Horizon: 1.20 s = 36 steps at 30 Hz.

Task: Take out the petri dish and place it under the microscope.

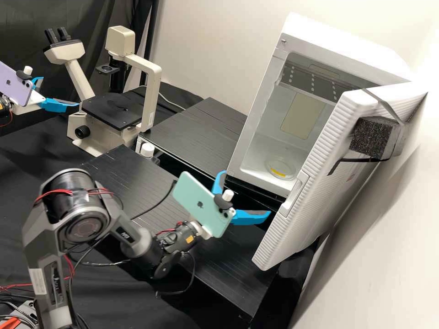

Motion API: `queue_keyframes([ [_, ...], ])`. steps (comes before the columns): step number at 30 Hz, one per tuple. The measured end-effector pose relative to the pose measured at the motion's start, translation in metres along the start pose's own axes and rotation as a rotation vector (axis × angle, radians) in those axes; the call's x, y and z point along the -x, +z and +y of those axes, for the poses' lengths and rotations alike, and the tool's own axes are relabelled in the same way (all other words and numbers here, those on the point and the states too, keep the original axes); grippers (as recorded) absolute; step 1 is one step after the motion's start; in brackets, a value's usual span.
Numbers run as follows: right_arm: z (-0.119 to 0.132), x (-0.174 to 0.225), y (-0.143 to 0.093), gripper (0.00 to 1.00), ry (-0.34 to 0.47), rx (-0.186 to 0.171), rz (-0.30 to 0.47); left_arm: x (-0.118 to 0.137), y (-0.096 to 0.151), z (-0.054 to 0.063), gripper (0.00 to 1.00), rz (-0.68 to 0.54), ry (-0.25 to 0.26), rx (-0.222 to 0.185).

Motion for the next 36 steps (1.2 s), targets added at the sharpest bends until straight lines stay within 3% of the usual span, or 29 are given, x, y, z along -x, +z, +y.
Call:
queue_keyframes([
  [4,0.011,-0.027,0.001,1.00,0.024,0.014,0.039,0.000,0.000,0.000,1.00,0.000,0.000,0.000],
  [10,0.018,-0.070,0.000,1.00,-0.035,0.012,0.089,0.000,0.000,0.000,1.00,0.000,0.000,0.000],
  [14,0.018,-0.092,0.004,1.00,-0.066,0.004,0.077,0.000,0.000,0.000,1.00,0.000,0.000,0.000],
  [21,0.010,-0.124,0.010,1.00,-0.159,0.036,0.058,0.000,0.000,0.000,1.00,0.000,0.000,0.000],
  [36,0.010,-0.169,0.022,1.00,-0.247,0.064,0.029,0.000,0.000,0.000,1.00,0.000,0.000,0.000],
])
